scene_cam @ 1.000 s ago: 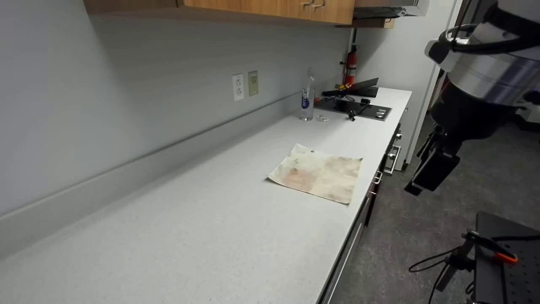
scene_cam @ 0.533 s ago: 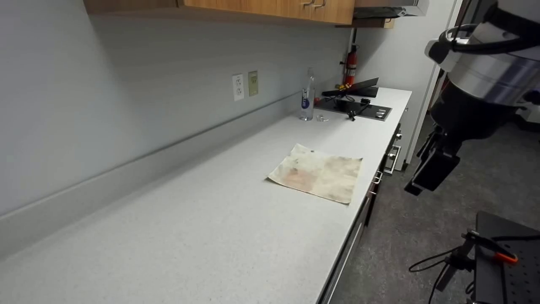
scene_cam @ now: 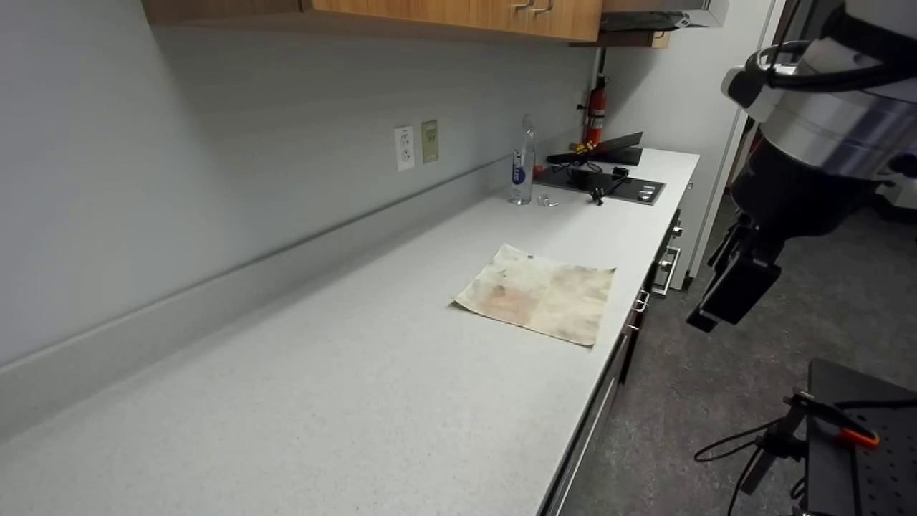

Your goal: Fold the towel into a triangle twice

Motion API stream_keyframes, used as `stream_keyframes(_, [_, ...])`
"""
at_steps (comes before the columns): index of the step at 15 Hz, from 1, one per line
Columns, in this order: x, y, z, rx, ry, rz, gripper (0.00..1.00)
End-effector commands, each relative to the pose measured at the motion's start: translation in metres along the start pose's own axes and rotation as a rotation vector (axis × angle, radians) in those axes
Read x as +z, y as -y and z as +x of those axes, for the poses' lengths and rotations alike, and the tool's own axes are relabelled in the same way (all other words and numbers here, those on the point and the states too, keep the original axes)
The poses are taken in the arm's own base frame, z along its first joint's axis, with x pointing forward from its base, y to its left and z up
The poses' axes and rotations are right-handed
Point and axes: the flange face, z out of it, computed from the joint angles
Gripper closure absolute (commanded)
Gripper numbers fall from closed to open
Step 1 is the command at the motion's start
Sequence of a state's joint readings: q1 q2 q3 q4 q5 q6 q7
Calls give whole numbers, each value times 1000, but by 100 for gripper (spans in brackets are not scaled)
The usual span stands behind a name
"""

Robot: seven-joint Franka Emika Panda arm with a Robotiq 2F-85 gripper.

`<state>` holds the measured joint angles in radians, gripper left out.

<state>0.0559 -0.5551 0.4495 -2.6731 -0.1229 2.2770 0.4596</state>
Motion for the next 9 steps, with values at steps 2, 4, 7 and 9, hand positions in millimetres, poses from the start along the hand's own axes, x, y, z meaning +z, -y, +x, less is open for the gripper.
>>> stream_keyframes(2, [-1, 0, 0, 0, 1, 0, 0])
stream_keyframes(4, [-1, 0, 0, 0, 1, 0, 0])
stream_keyframes(7, [1, -6, 2, -1, 0, -4, 0])
stream_keyframes(9, [5, -16, 5, 9, 5, -12, 0])
